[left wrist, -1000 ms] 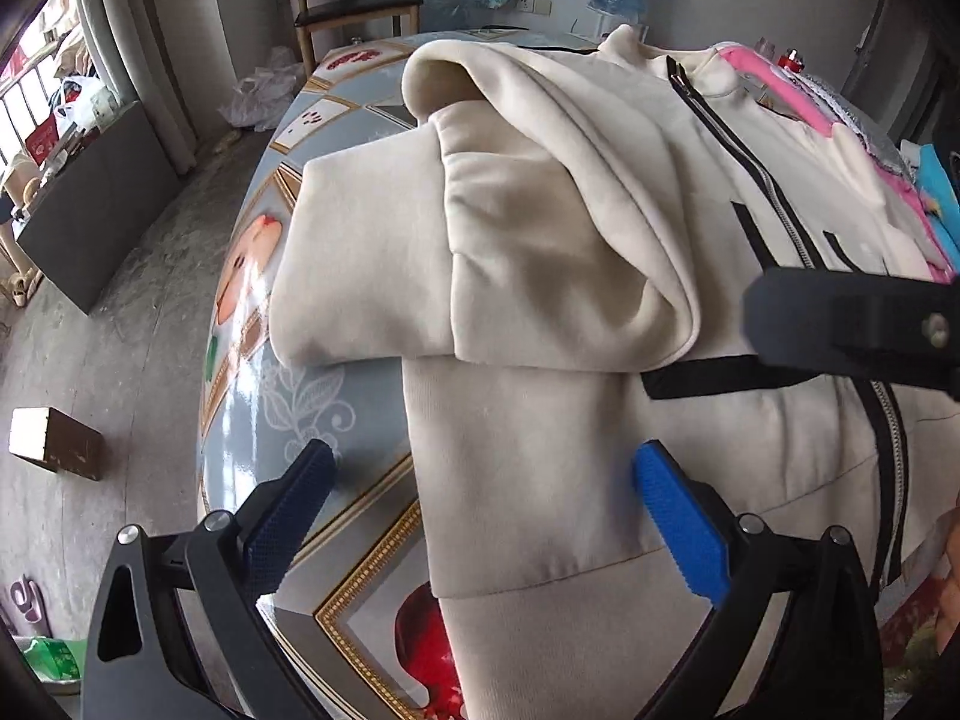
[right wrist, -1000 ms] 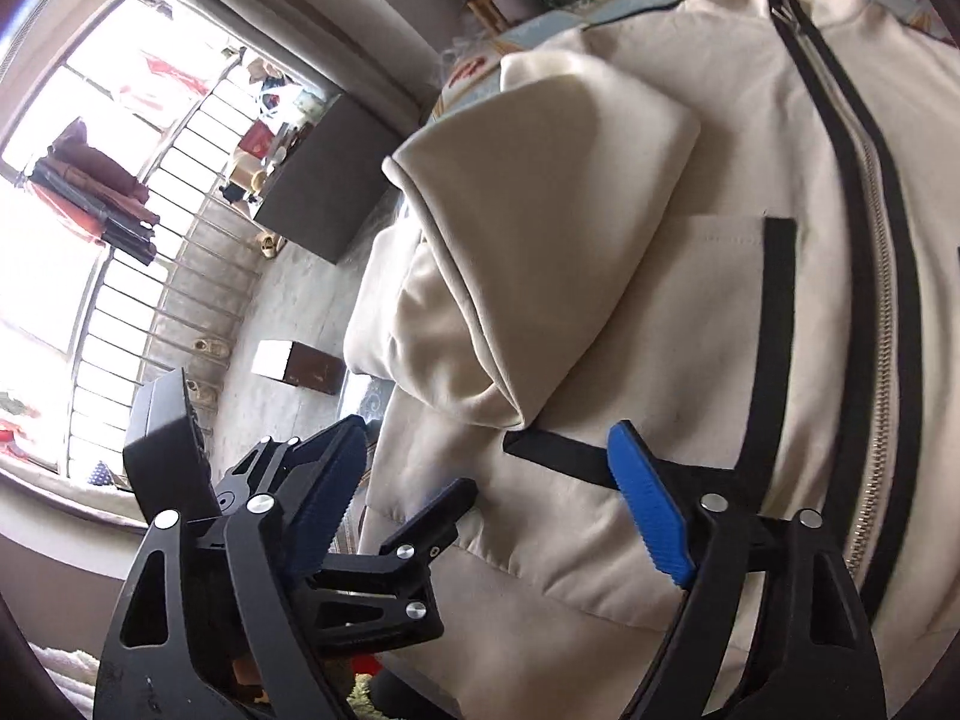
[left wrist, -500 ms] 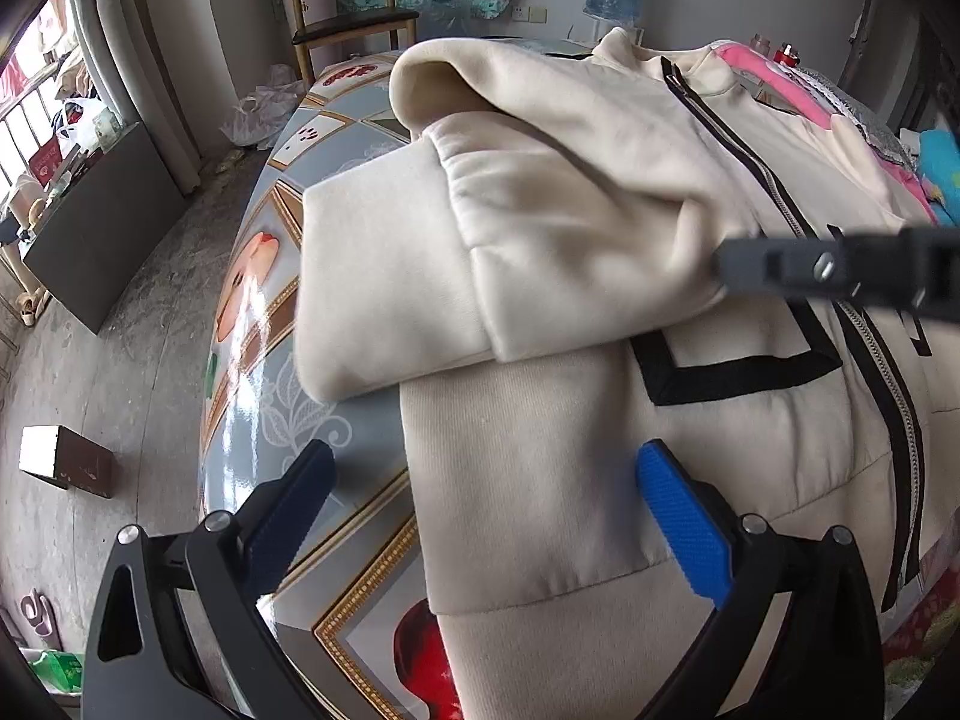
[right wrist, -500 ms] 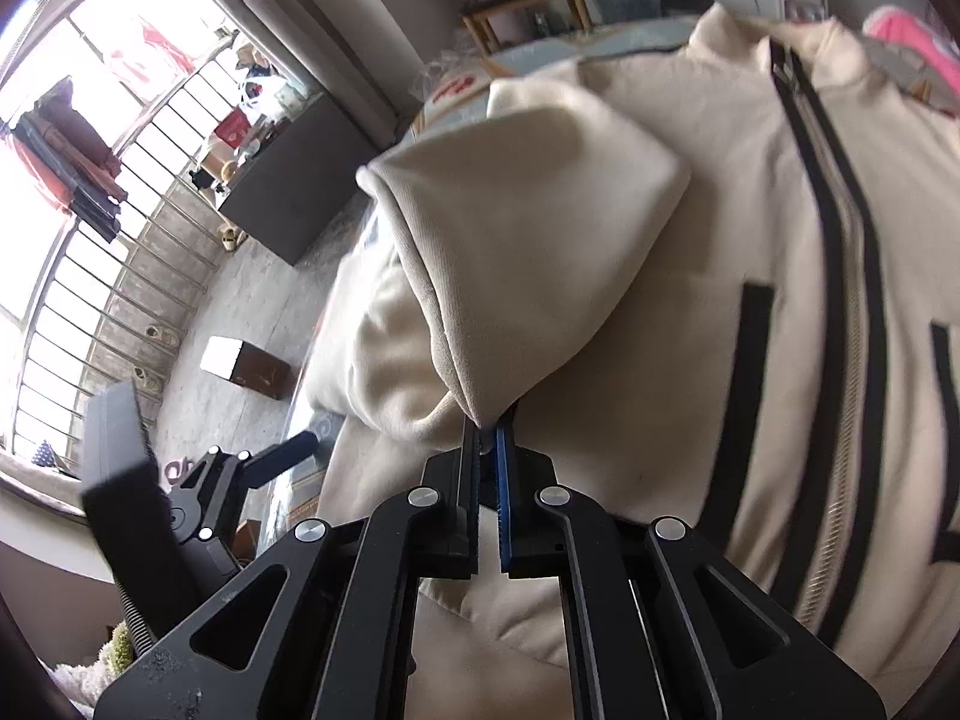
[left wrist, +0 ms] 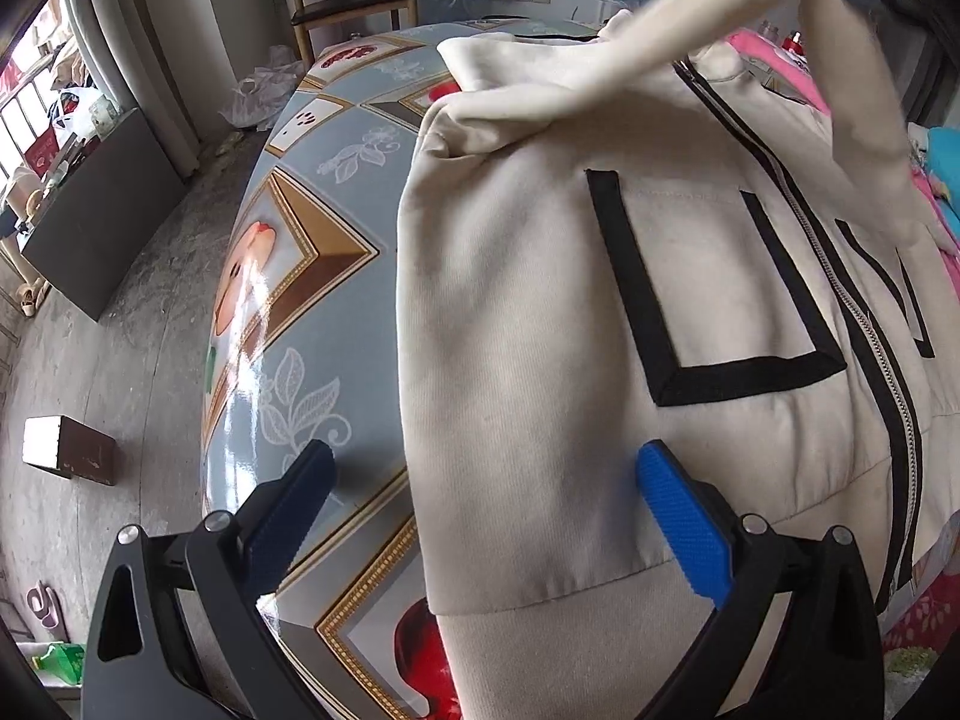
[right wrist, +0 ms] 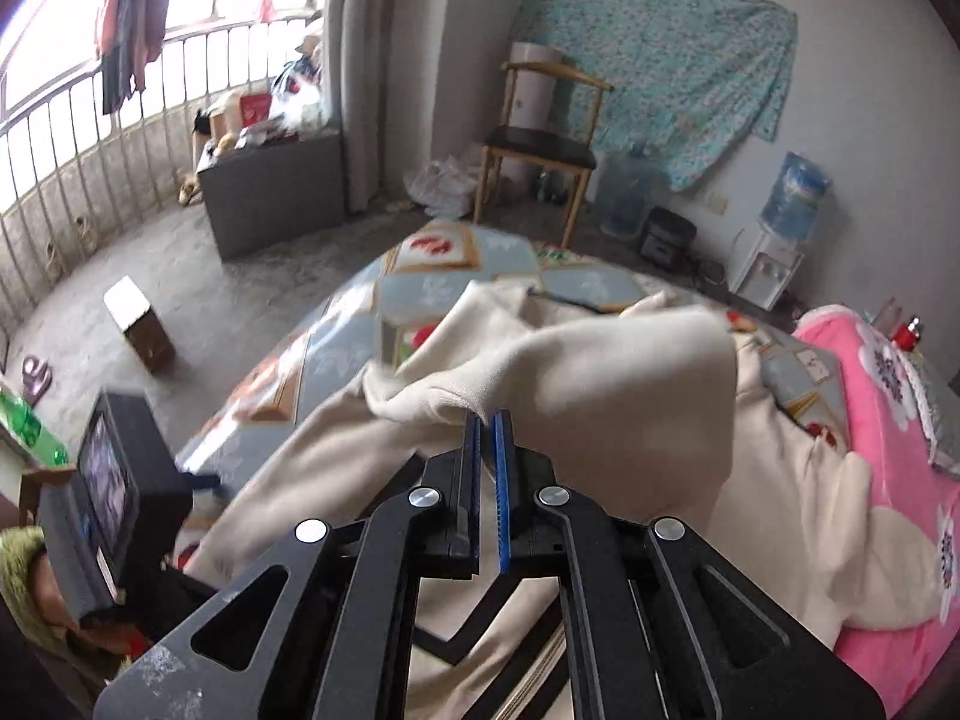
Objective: Fold large clothes
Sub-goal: 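Lift the sleeve with the right tool, lay it across the jacket front, open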
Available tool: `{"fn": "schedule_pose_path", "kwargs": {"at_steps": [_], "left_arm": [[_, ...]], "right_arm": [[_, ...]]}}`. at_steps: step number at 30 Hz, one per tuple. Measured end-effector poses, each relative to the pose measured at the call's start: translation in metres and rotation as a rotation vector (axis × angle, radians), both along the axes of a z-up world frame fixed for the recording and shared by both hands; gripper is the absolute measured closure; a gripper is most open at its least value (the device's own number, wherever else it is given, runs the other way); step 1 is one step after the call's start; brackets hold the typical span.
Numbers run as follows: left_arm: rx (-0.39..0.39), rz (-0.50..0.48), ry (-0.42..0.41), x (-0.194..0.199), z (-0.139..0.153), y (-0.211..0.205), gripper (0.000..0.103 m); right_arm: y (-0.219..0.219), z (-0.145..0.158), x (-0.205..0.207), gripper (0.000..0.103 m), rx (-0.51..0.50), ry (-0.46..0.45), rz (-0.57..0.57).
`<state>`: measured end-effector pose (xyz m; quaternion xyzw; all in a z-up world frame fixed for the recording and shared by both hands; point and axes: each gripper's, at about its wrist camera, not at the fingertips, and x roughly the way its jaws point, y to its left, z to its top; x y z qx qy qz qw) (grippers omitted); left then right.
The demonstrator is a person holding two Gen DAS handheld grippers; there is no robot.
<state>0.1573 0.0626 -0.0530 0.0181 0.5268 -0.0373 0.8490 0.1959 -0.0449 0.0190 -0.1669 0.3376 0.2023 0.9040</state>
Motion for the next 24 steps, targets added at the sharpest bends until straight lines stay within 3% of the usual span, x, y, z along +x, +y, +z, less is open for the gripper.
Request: {"fn": "schedule_pose_path", "kwargs": {"at_steps": [2,4,6,7,11,16,18,24], "left_arm": [[0.001,-0.004,0.006,0.0,0.0,0.0,0.004],[0.002,-0.004,0.009,0.0,0.001,-0.001,0.004],[0.001,-0.003,0.011,0.001,0.001,-0.001,0.004],[0.001,-0.004,0.01,0.001,0.0,-0.001,0.004],[0.0,-0.003,0.002,-0.001,0.0,0.0,0.004],[0.0,-0.003,-0.002,-0.002,0.0,0.0,0.004],[0.0,-0.003,-0.002,-0.003,-0.001,0.0,0.004],[0.0,-0.004,-0.002,-0.002,0.0,0.0,0.004]], "right_arm": [[-0.003,-0.042,-0.008,0.094,-0.001,0.117,0.026],[-0.023,-0.068,-0.021,0.073,0.083,0.26,0.01],[-0.048,-0.075,-0.029,0.058,0.186,0.319,-0.035],[-0.063,-0.076,-0.032,0.055,0.239,0.334,-0.062],[-0.134,-0.078,-0.019,0.054,0.478,0.42,-0.232],[-0.18,-0.095,0.015,0.052,0.654,0.486,-0.388],[-0.18,-0.104,0.029,0.056,0.668,0.496,-0.407],[-0.16,-0.109,0.052,0.074,0.569,0.495,-0.392]]}}
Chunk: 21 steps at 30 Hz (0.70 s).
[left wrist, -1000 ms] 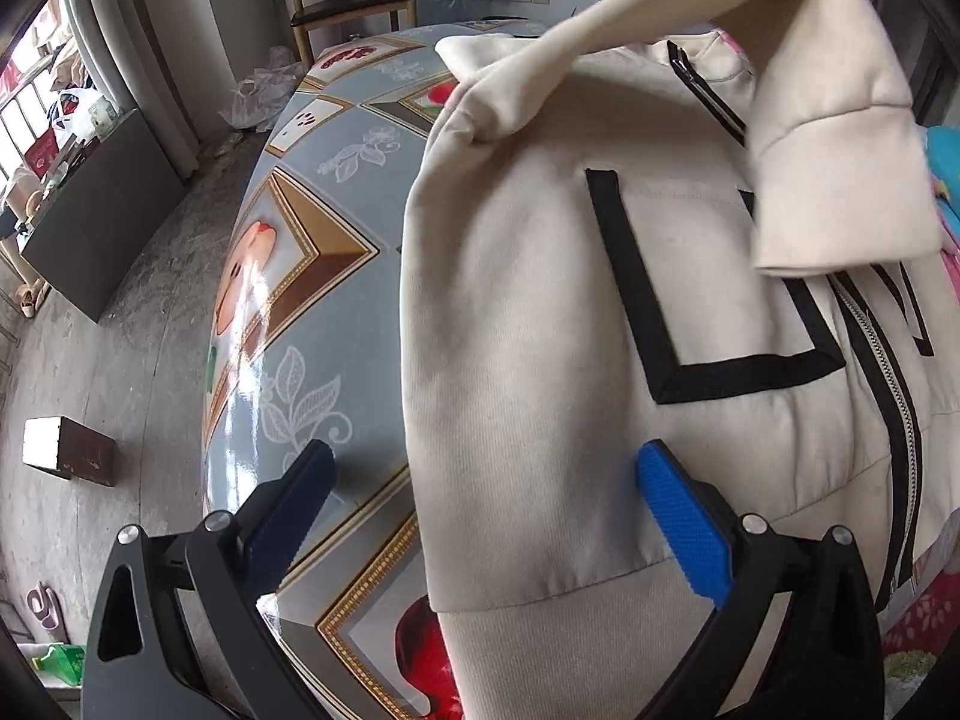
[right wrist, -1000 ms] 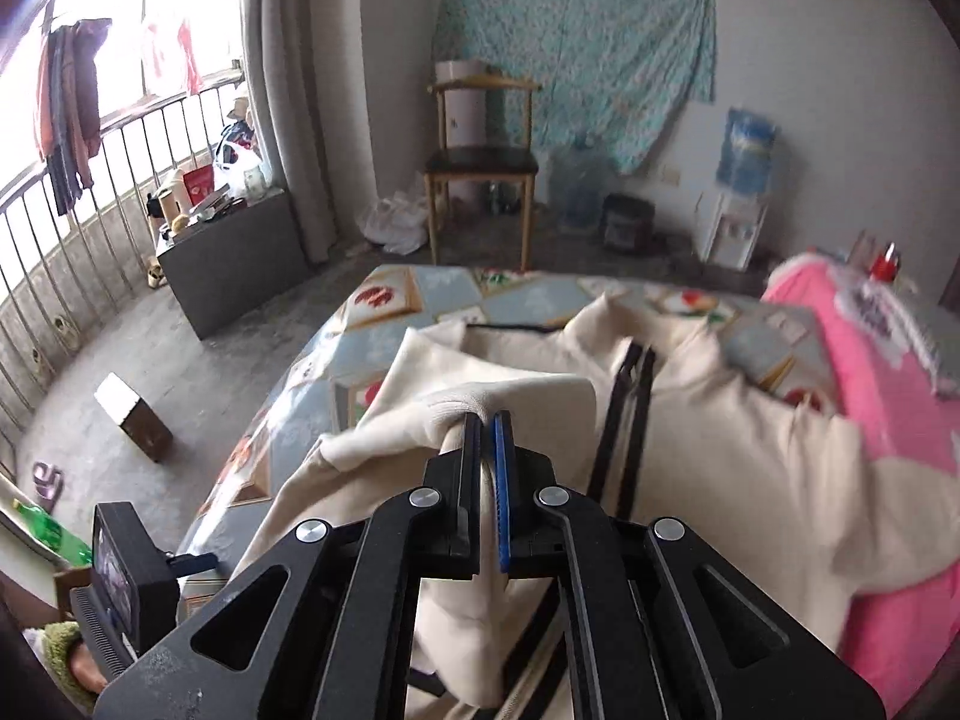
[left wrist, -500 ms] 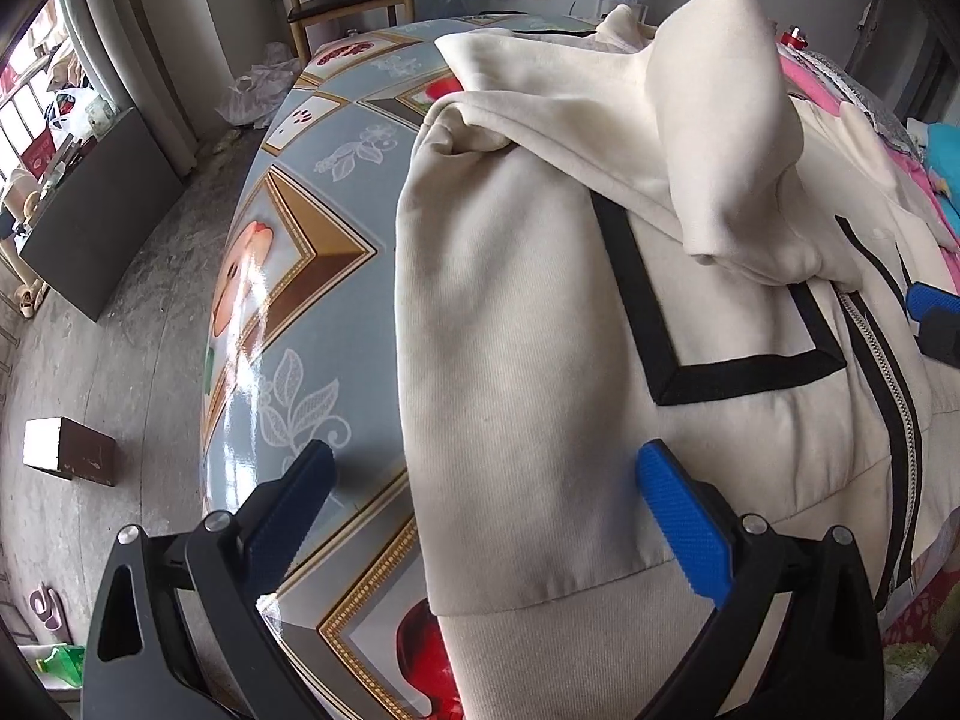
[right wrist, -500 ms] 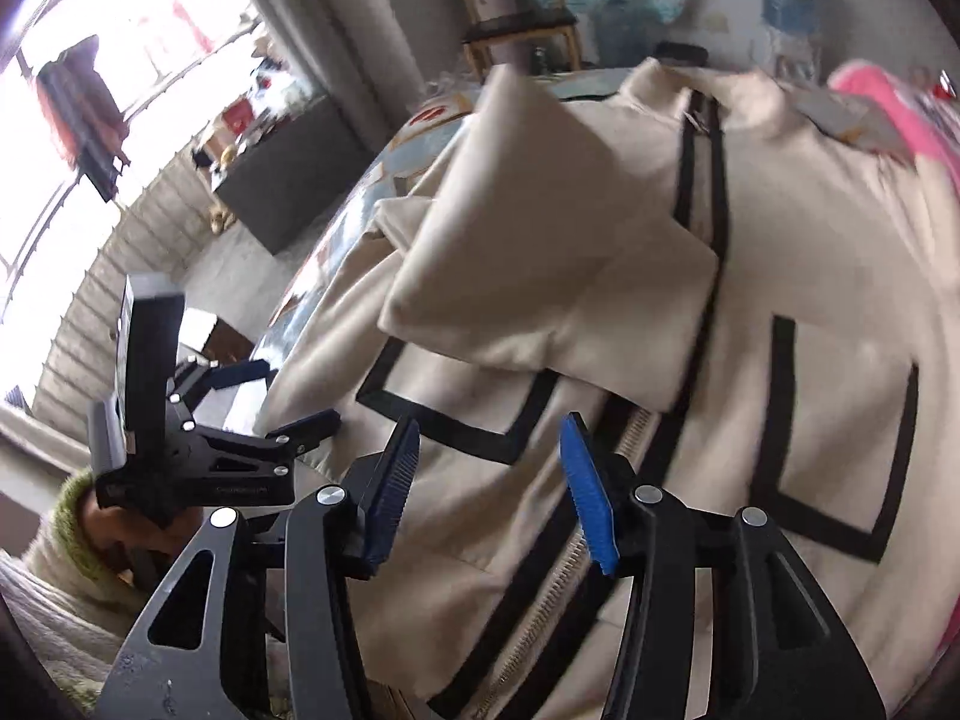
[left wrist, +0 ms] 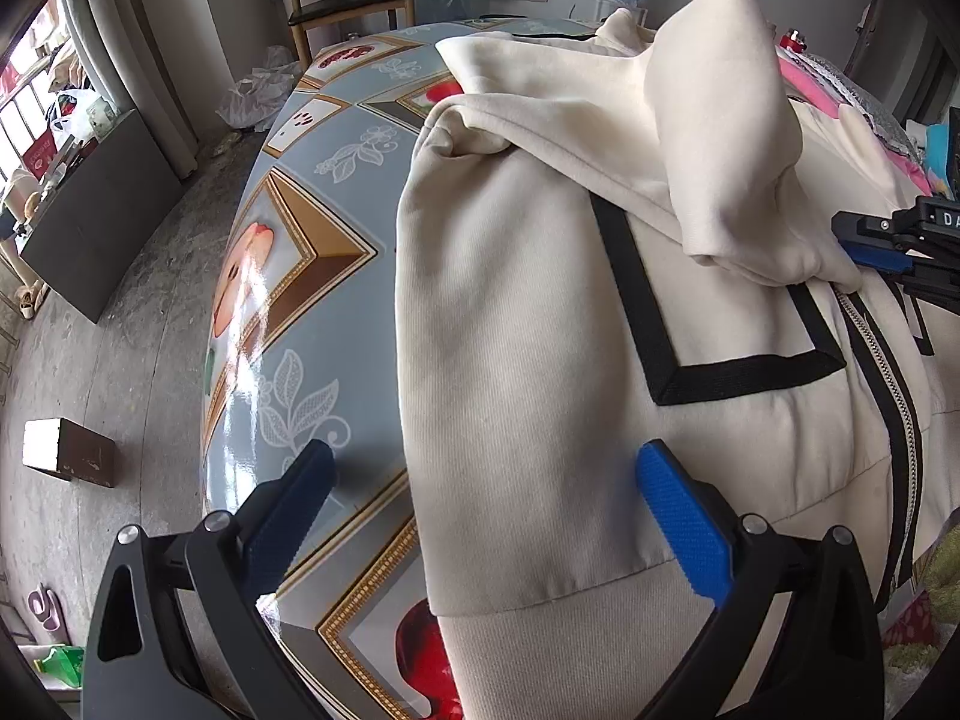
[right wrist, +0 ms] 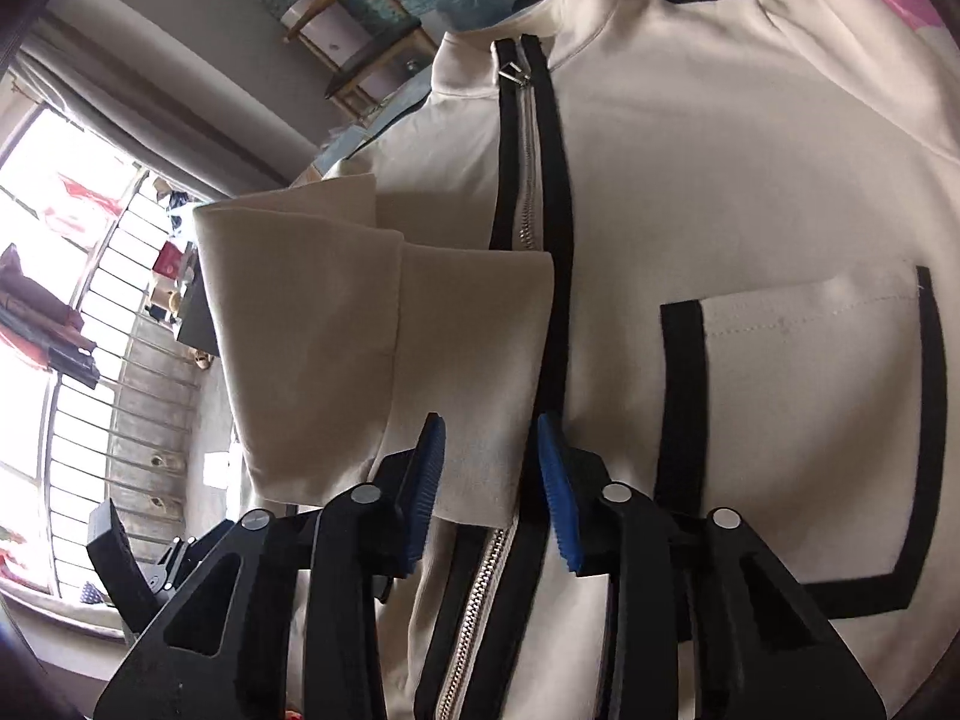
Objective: Fold large clothes
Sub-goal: 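Lift the sleeve with the right tool, lay it across the jacket front, open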
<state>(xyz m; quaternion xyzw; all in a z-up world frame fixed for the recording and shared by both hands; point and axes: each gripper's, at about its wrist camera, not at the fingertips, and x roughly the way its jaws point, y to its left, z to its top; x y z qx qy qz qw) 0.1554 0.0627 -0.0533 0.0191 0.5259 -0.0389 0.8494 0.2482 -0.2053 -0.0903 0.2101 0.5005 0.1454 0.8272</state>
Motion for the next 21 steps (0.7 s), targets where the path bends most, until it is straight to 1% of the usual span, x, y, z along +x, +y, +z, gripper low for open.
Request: {"fn": "schedule_pose_path", "kwargs": {"at_steps": [2,3,4,5,6,8,9,13,16,17,19,21], "left_arm": [[0.0,0.001,0.0,0.0,0.0,0.0,0.004],[0.0,0.001,-0.001,0.0,0.0,0.0,0.004],[-0.001,0.001,-0.003,0.0,0.0,0.0,0.004],[0.0,0.0,-0.004,0.0,0.0,0.0,0.004],[0.0,0.0,-0.006,-0.001,0.0,0.0,0.004],[0.0,-0.001,-0.005,-0.001,0.0,0.0,0.004],[0.0,-0.001,-0.004,-0.001,0.0,0.0,0.004],[0.001,0.001,0.003,0.0,0.0,0.0,0.004],[0.001,0.0,0.003,0.0,0.0,0.0,0.004],[0.001,0.0,0.007,0.0,0.0,0.0,0.004],[0.004,0.016,0.011,0.002,0.003,0.002,0.004],[-0.013,0.029,-0.033,0.001,0.012,0.006,0.004]], "right_arm": [[0.012,-0.001,0.002,0.078,-0.072,-0.014,0.026],[0.017,-0.002,0.002,0.083,-0.117,-0.024,0.031],[0.02,-0.001,0.001,0.092,-0.153,-0.04,0.031],[0.023,0.0,0.001,0.095,-0.182,-0.048,0.033],[0.024,0.001,0.002,0.099,-0.186,-0.056,0.032],[0.026,0.008,0.001,0.1,-0.197,-0.08,0.024],[0.028,0.016,0.001,0.1,-0.21,-0.108,0.022],[0.026,0.058,0.0,0.101,-0.269,-0.25,0.005],[0.01,0.093,0.012,0.101,-0.328,-0.344,-0.042],[0.001,0.102,0.018,0.101,-0.336,-0.365,-0.06],[-0.013,0.112,0.033,0.101,-0.329,-0.375,-0.084],[-0.03,0.117,0.048,0.101,-0.325,-0.368,-0.102]]}}
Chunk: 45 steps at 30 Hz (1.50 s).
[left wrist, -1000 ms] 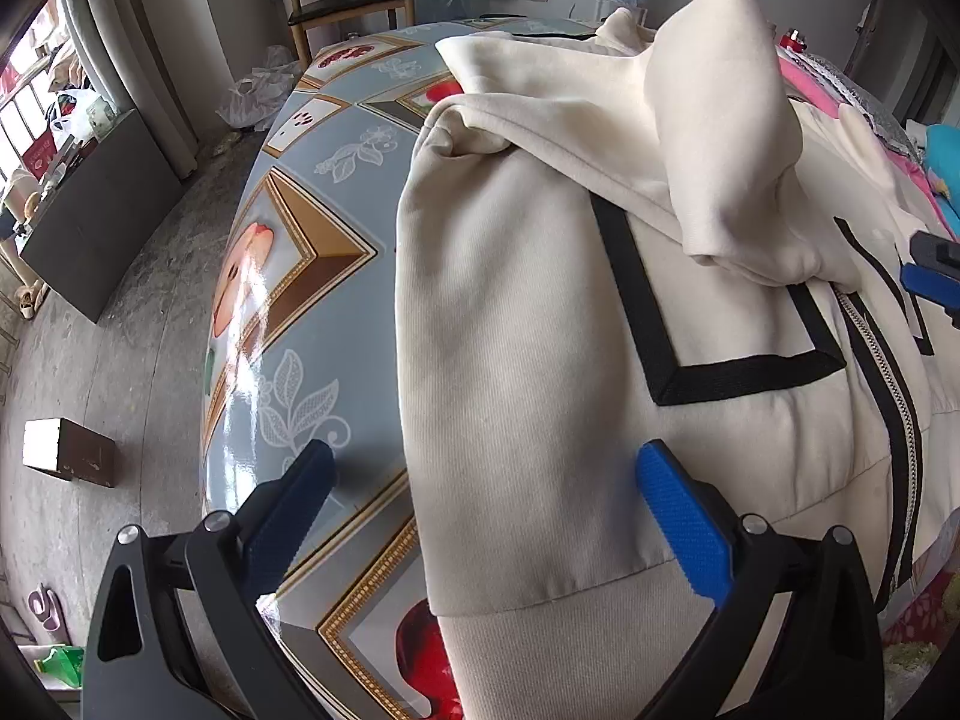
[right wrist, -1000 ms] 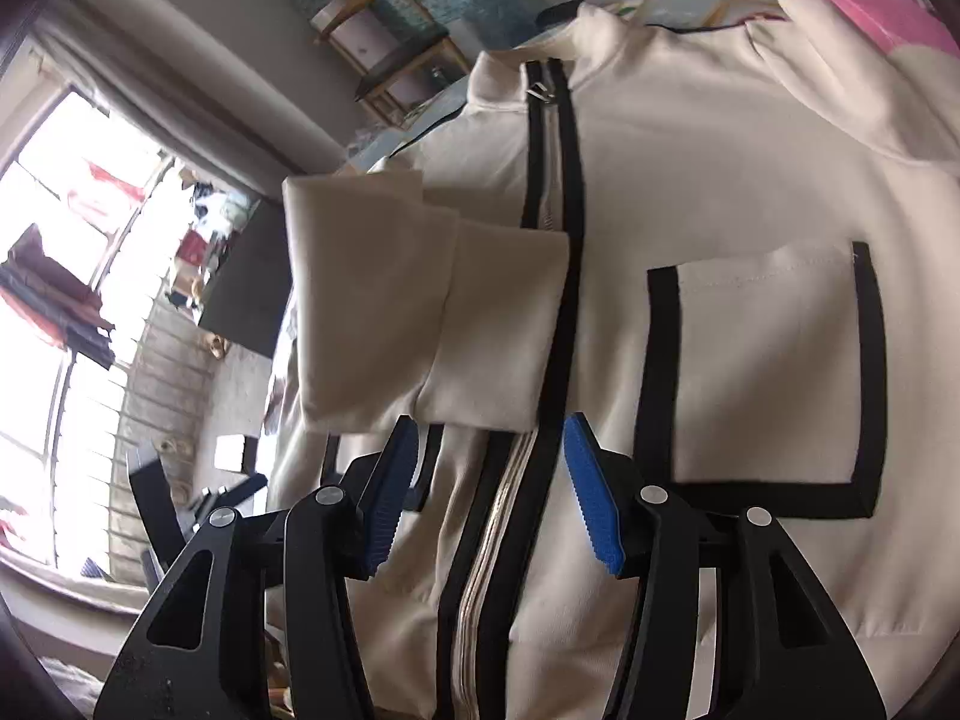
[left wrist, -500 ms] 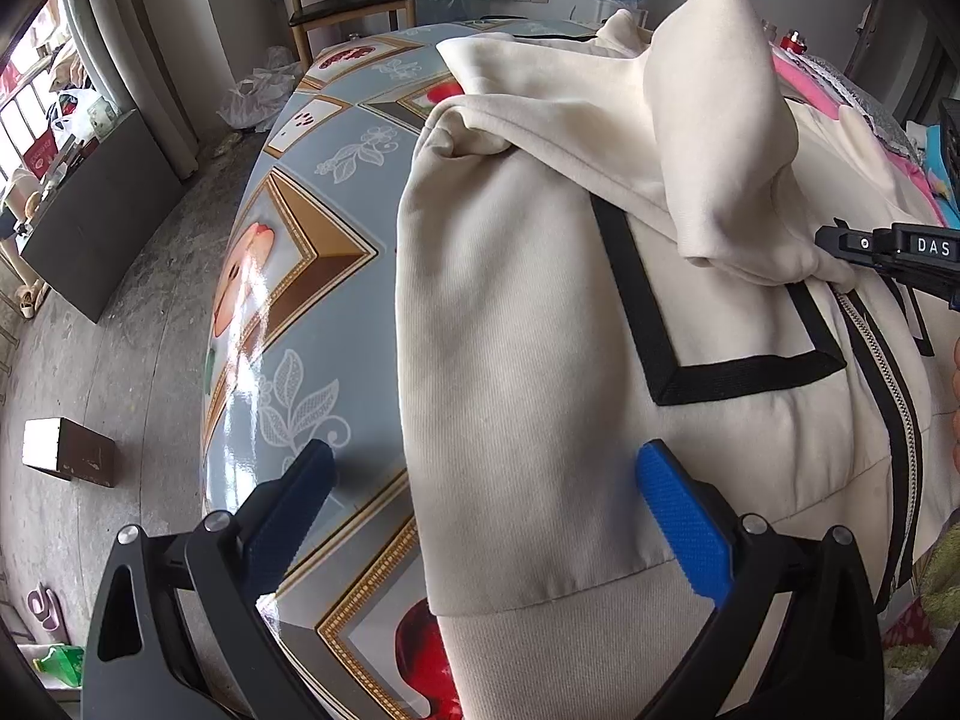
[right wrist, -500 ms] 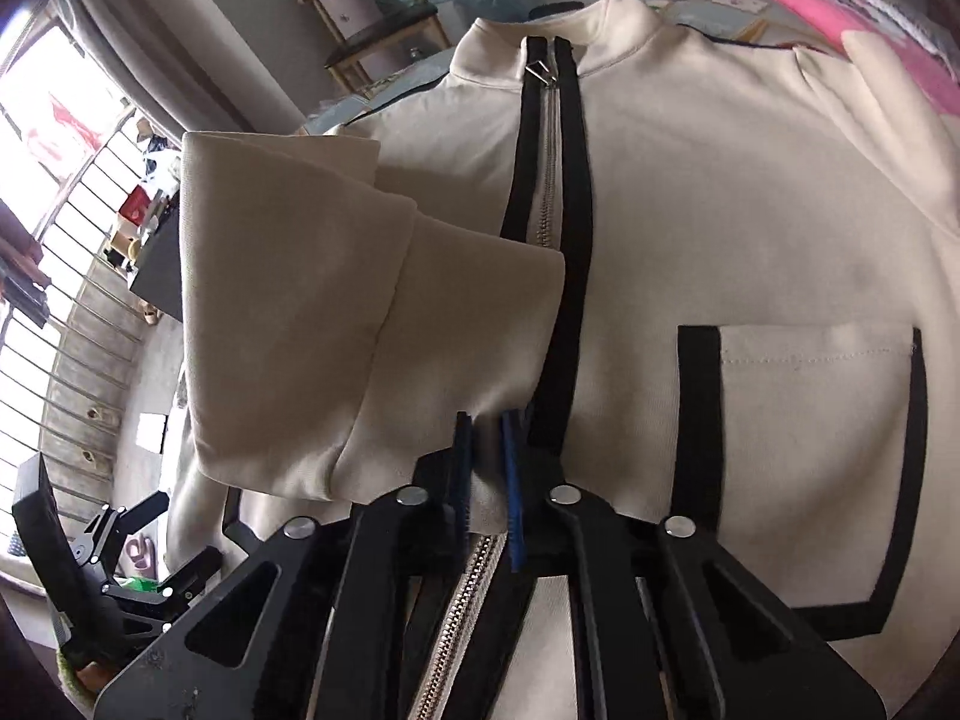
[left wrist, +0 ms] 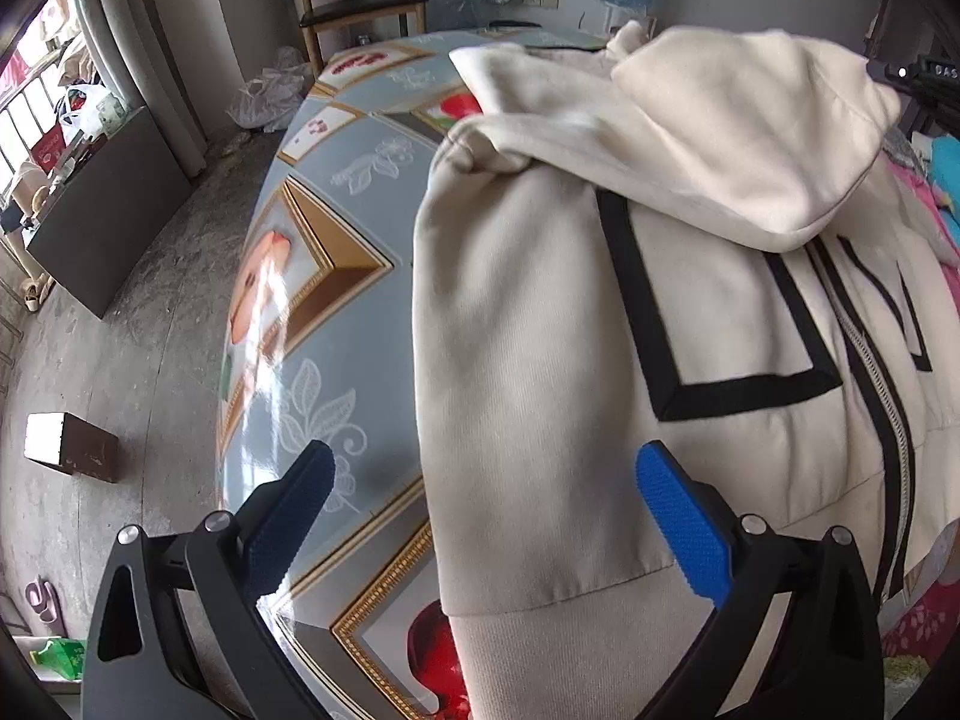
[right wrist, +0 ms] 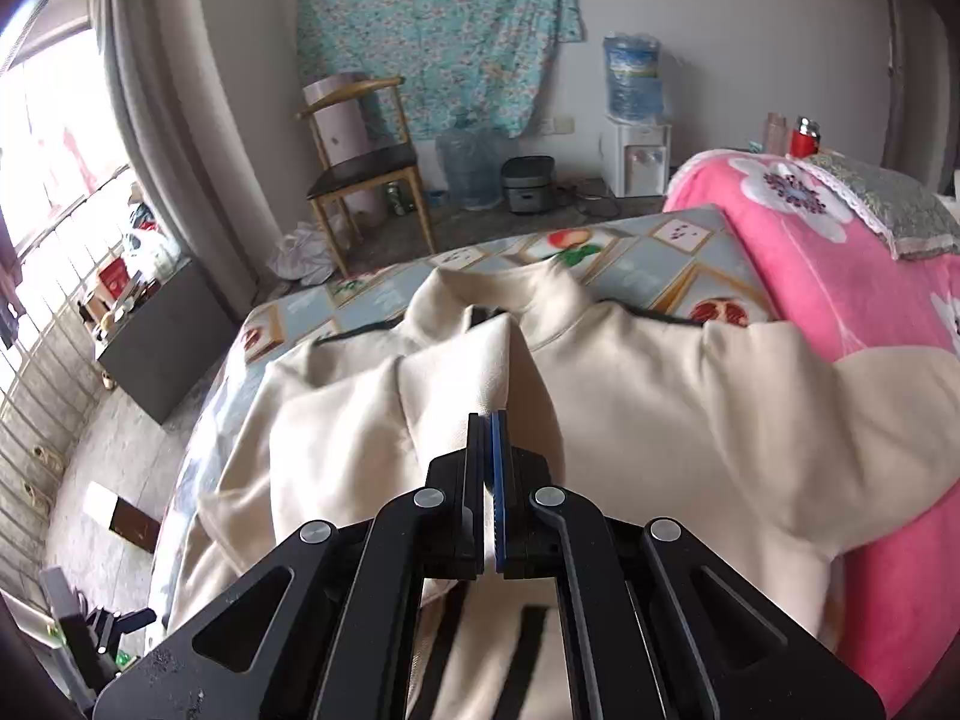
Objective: Fold large clothes
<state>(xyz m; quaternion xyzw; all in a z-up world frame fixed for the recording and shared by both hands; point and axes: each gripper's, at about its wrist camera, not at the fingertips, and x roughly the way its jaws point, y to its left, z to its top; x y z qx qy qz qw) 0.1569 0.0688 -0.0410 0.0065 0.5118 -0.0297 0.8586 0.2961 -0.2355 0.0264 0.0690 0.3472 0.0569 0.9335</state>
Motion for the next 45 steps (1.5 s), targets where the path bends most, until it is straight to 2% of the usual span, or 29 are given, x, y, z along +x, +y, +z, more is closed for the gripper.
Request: {"fn": "schedule_pose_path", "kwargs": {"at_steps": [2,6,8,11,16,21,23,25,27,28,31,33,35,37,41,45], "left_arm": [[0.001,0.006,-0.028,0.004,0.009,0.003,0.004],[0.101,0.013,-0.047,0.027,0.019,0.0,0.004],[0.118,0.019,-0.069,0.039,0.024,-0.001,0.004],[0.124,0.022,-0.094,0.053,0.027,-0.001,0.004],[0.203,0.011,-0.12,0.072,0.02,-0.009,0.004],[0.275,-0.015,-0.135,0.084,0.015,-0.018,0.004],[0.281,-0.02,-0.141,0.086,0.015,-0.018,0.004],[0.281,-0.019,-0.145,0.085,0.013,-0.018,0.005],[0.291,-0.021,-0.149,0.083,0.012,-0.019,0.006],[0.295,-0.022,-0.153,0.084,0.011,-0.019,0.006],[0.302,-0.023,-0.166,0.083,0.011,-0.02,0.01],[0.295,-0.018,-0.174,0.083,0.011,-0.019,0.011],[0.282,-0.011,-0.177,0.084,0.012,-0.018,0.012],[0.267,-0.007,-0.181,0.084,0.012,-0.017,0.016],[0.25,-0.008,-0.188,0.085,0.011,-0.015,0.026],[0.2,-0.002,-0.164,0.087,0.007,-0.008,0.043]], "right_arm": [[-0.012,0.004,0.012,0.101,-0.017,0.003,-0.014],[-0.037,0.021,0.03,0.101,-0.02,-0.005,-0.027],[-0.051,0.022,0.033,0.101,-0.021,-0.008,-0.044],[-0.073,0.001,0.037,0.101,-0.003,0.041,-0.072],[-0.104,-0.067,0.045,0.101,0.022,0.206,-0.121],[-0.126,-0.069,0.024,0.101,0.183,0.227,-0.089],[-0.134,-0.072,0.017,0.099,0.207,0.264,-0.097],[-0.139,-0.074,0.012,0.091,0.153,0.31,-0.151],[-0.133,-0.058,0.005,0.087,0.035,0.266,-0.202],[-0.128,-0.047,0.005,0.078,0.013,0.24,-0.192],[-0.086,-0.009,0.014,0.057,-0.011,0.146,-0.074],[-0.035,0.008,0.032,0.053,-0.019,0.129,0.083],[0.019,0.012,0.052,0.047,0.001,0.164,0.256],[0.078,0.005,0.076,0.047,0.02,0.219,0.424],[0.18,-0.028,0.127,0.047,-0.004,0.343,0.611],[0.243,-0.059,0.171,0.049,-0.057,0.417,0.647]]}}
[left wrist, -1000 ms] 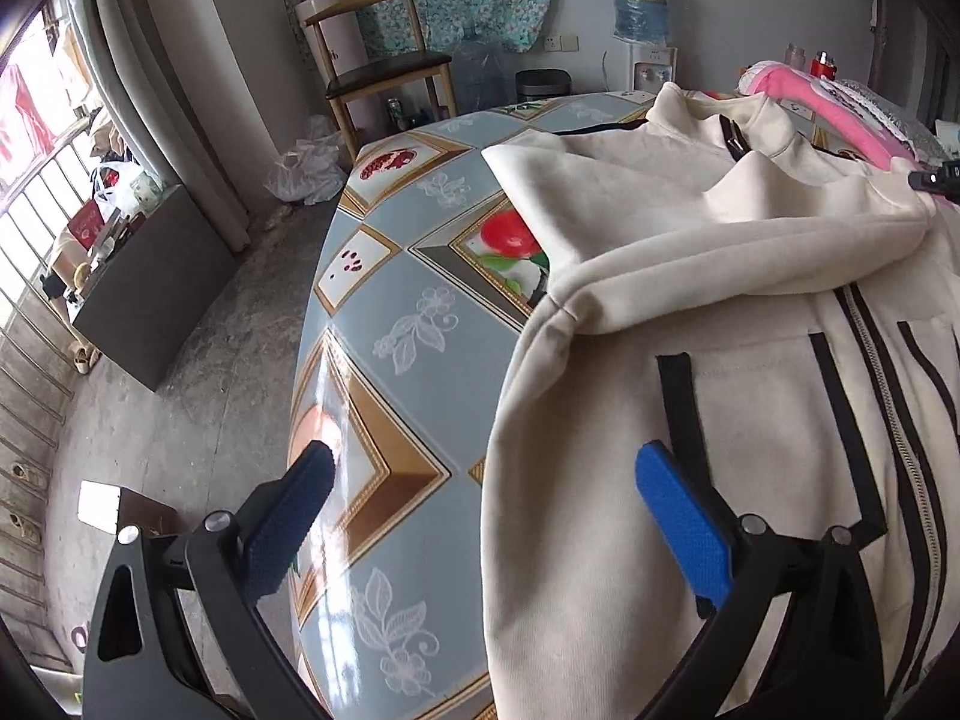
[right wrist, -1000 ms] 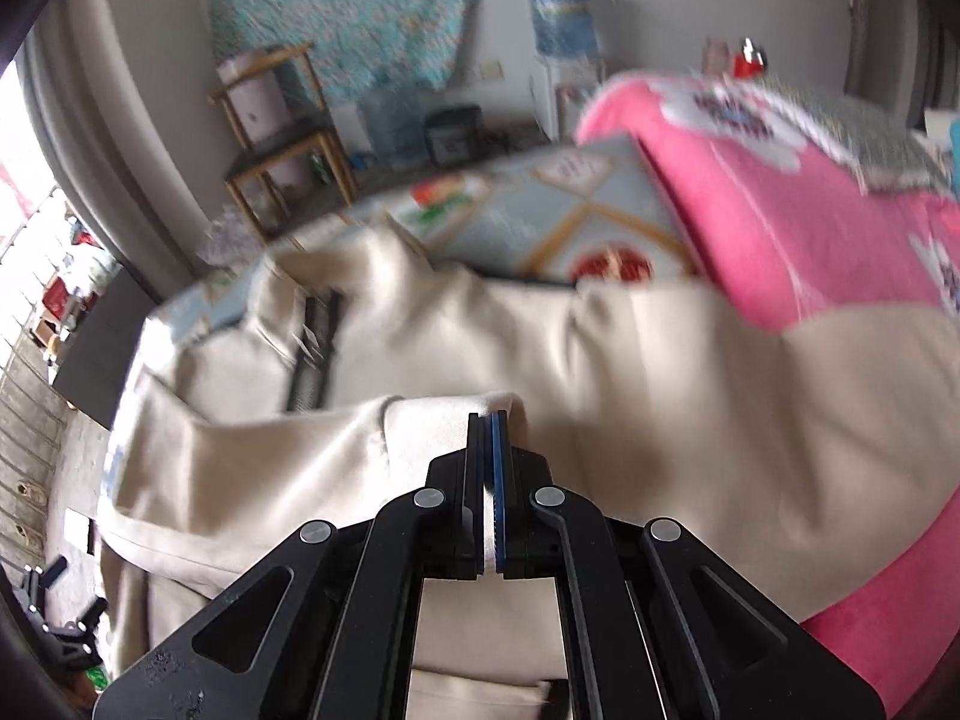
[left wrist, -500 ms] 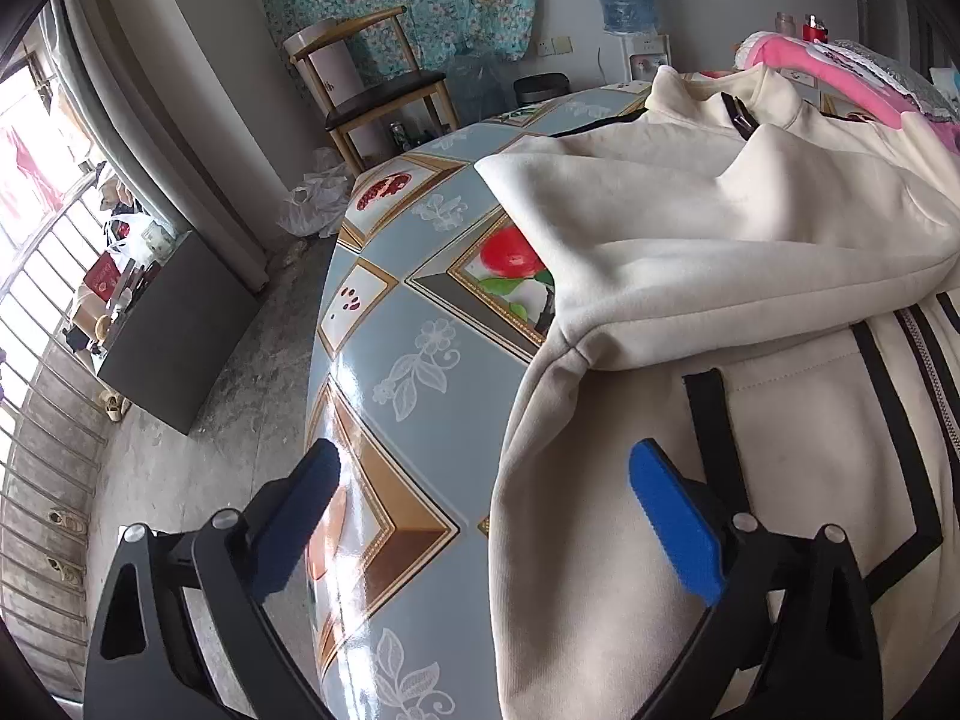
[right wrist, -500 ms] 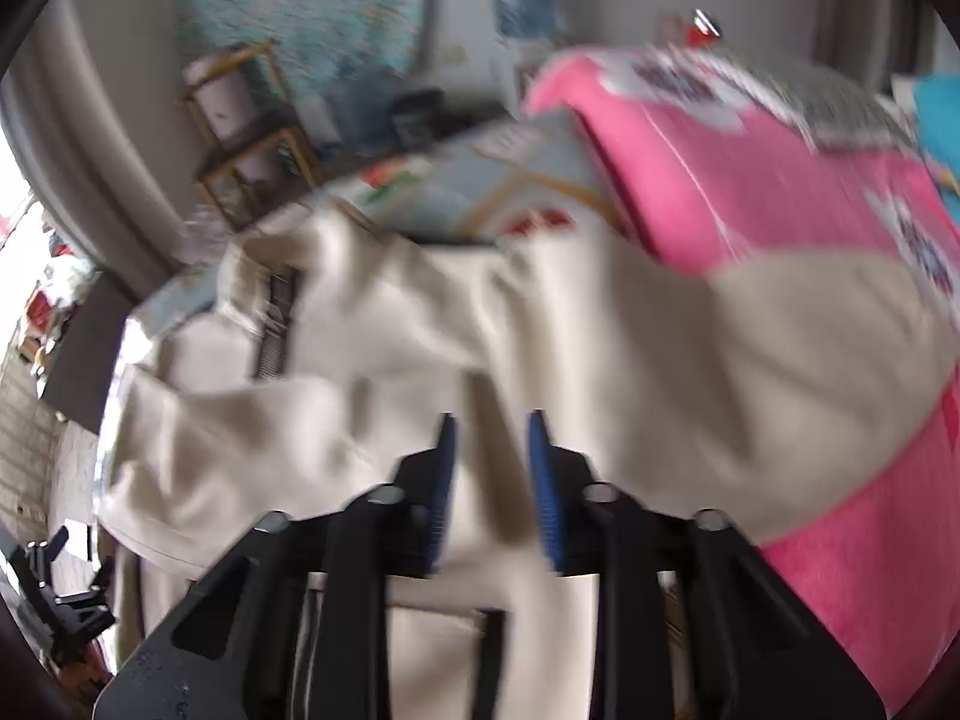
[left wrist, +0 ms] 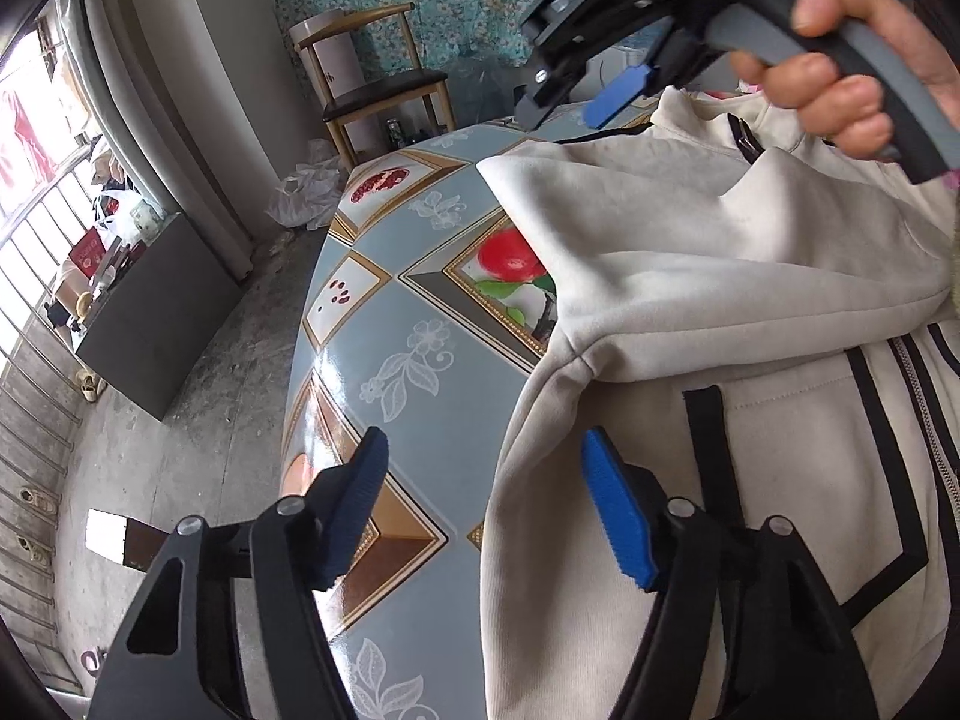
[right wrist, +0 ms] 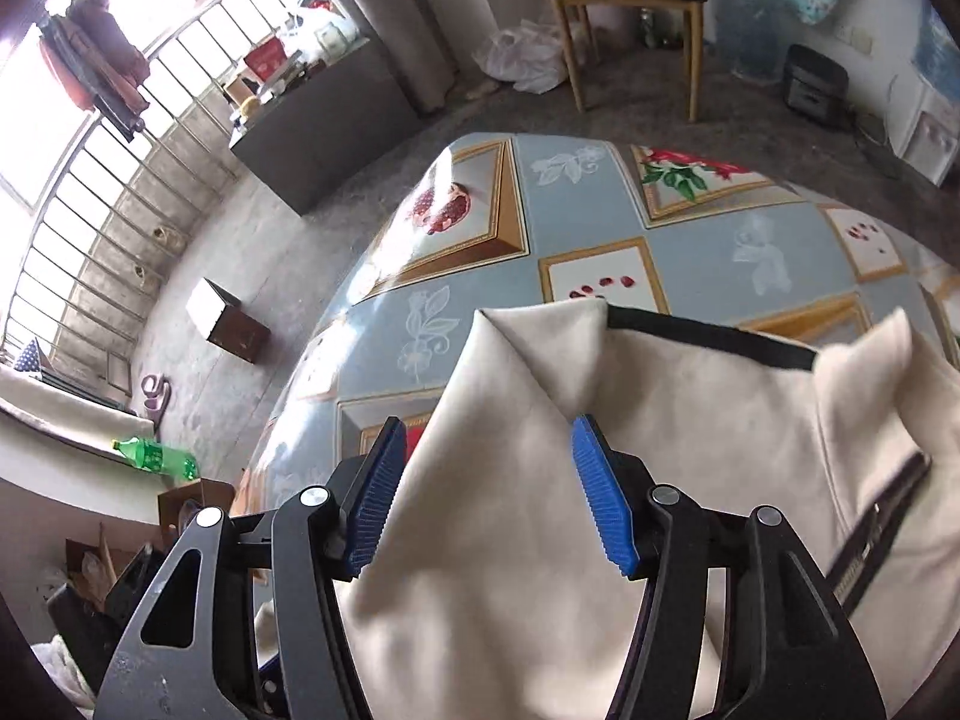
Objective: Fold large clothes
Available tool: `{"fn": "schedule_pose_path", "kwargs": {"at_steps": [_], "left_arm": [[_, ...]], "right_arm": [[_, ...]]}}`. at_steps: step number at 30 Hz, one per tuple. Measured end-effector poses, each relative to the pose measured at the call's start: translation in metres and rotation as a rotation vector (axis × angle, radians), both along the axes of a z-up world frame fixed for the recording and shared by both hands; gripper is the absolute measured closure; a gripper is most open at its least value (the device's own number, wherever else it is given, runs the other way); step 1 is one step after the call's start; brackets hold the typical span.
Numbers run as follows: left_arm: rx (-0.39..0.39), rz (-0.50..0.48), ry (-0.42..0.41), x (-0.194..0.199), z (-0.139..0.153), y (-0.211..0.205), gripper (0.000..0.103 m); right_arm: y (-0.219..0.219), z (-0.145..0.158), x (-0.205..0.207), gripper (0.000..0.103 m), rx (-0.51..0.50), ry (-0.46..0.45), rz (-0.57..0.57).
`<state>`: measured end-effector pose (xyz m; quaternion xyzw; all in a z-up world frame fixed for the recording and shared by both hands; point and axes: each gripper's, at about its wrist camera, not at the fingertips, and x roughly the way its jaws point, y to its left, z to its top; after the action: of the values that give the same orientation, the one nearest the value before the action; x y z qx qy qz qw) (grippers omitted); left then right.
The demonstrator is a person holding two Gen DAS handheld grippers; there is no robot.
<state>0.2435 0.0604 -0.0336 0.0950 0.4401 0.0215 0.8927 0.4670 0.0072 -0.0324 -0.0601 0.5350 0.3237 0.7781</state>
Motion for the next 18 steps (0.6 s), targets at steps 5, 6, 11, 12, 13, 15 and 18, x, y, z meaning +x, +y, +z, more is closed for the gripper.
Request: {"fn": "schedule_pose_path", "kwargs": {"at_steps": [5,6,11,12,13,15,18], "left_arm": [[-0.074,0.003,0.014,0.003,-0.001,0.009,0.062],[-0.087,0.001,0.015,0.004,-0.001,0.01,0.067],[-0.126,-0.016,0.021,0.005,-0.007,0.012,0.094],[-0.127,-0.013,0.013,0.004,-0.006,0.012,0.095],[-0.13,-0.008,0.002,0.002,-0.005,0.012,0.095],[-0.142,0.004,-0.012,-0.002,-0.002,0.014,0.096],[-0.137,0.007,-0.003,-0.004,-0.003,0.012,0.096]], "right_arm": [[0.019,-0.017,0.021,0.073,-0.099,0.042,0.019],[0.021,-0.021,0.02,0.084,-0.131,0.049,0.031],[0.028,-0.01,0.013,0.101,-0.177,-0.042,0.082],[0.03,-0.002,0.012,0.101,-0.152,-0.067,0.092],[0.032,0.003,0.014,0.101,-0.127,-0.077,0.094],[0.038,0.01,0.016,0.101,-0.09,-0.089,0.105],[0.057,-0.002,0.02,0.101,-0.11,-0.089,0.129]]}}
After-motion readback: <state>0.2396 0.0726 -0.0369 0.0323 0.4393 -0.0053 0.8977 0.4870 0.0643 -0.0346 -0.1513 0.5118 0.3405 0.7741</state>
